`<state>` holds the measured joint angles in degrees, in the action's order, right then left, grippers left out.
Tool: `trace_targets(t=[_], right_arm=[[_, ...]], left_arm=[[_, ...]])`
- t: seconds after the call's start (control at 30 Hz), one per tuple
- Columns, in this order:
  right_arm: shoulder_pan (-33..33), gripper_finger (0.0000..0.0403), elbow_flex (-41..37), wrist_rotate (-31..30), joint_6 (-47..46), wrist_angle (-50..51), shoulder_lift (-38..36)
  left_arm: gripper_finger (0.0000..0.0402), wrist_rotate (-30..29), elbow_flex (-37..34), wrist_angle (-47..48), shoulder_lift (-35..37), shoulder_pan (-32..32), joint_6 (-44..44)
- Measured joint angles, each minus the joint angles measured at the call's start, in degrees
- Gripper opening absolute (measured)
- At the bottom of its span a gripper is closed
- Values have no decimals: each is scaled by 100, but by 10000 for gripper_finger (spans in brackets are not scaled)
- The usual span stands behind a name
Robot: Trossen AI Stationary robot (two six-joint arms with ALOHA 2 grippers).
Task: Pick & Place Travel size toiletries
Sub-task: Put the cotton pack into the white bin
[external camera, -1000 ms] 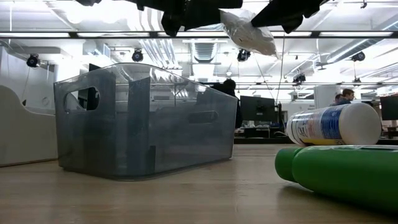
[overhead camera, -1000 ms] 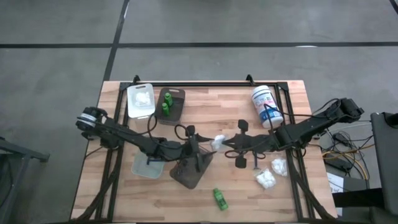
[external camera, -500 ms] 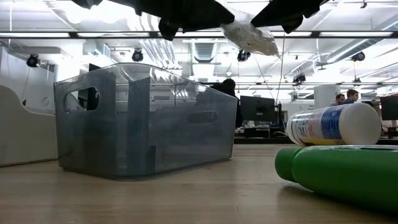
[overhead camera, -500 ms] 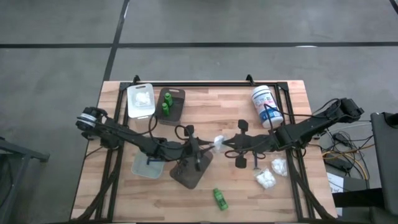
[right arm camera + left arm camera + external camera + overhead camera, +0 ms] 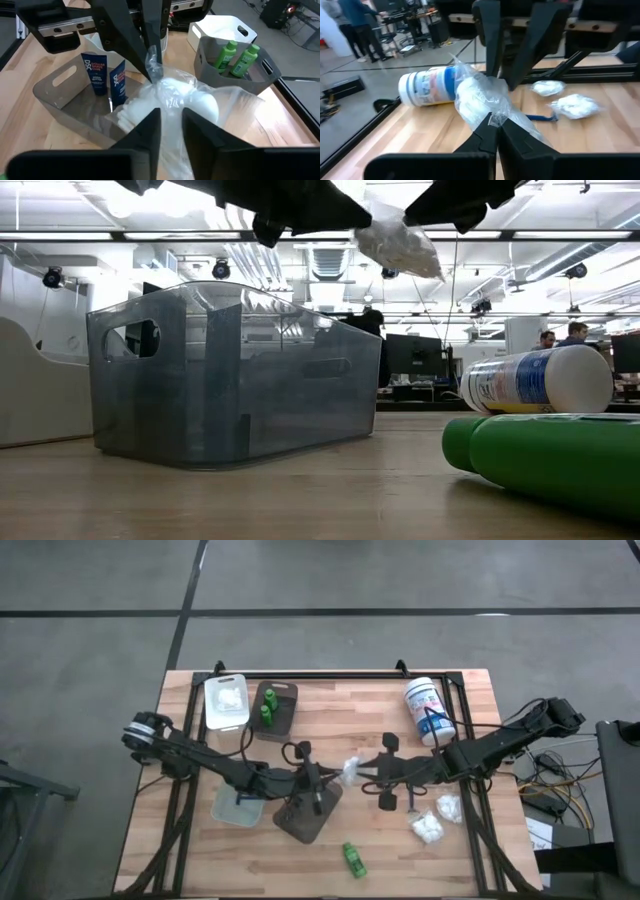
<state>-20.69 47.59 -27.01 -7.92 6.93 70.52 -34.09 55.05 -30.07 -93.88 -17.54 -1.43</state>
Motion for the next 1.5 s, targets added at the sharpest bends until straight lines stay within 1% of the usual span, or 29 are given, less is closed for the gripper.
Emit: trace_targets(t=[0.1,0.23,0.4,0.53,0.8,0.97,1.07,1.13,1.2,1.33,1.5], right_arm=[[0,114,0,1,0,1,0],[-2,154,-2,1,2,7,0],[-2,186,-2,1,2,14,0],[-2,202,-4,1,2,13,0],[-2,219,-4,1,2,11,2],[-2,228,-4,1,-26,13,2],[-2,235,-27,25,122,13,2],[17,241,-58,265,279,3,-10],[91,247,-107,796,348,-74,-42],[298,258,-262,1858,557,-608,-79],[601,272,-413,2724,796,-1079,-79]], left_arm=[[4,-211,0,124,29,-2,-4],[4,-295,0,283,137,-2,9],[4,-323,0,463,333,-16,15],[4,-333,0,826,540,-15,19],[4,-334,-20,1709,1097,-15,156],[3,-332,-323,1811,1523,20,176],[3,-332,-613,1814,1850,59,205],[3,-331,-837,1817,2102,82,258],[3,-304,-1058,1813,2374,115,304],[3,-244,-1469,1814,2969,180,312],[3,-164,-1903,1817,3735,263,315]])
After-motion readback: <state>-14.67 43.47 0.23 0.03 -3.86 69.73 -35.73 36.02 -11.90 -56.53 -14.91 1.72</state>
